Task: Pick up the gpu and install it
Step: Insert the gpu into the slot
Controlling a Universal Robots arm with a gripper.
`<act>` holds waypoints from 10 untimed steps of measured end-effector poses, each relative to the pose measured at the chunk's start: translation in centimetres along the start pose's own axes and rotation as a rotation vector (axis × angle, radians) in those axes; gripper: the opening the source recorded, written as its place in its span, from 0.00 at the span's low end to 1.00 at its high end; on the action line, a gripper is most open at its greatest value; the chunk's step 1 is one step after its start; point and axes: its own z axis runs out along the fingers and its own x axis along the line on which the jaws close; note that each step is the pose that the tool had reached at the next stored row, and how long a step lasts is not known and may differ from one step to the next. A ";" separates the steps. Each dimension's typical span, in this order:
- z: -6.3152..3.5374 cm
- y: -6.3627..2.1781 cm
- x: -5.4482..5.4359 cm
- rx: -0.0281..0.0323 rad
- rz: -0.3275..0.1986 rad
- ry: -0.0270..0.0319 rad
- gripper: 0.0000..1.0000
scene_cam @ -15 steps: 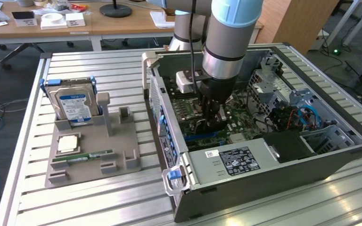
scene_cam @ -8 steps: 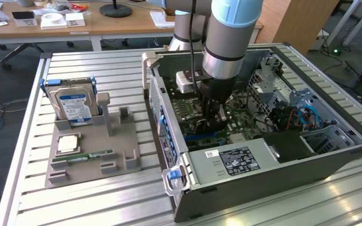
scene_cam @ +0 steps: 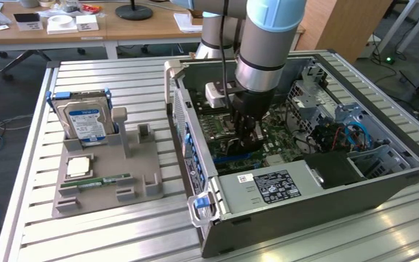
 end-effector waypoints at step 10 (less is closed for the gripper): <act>0.00 -0.02 0.0 0.0002 0.030 0.0011 0.26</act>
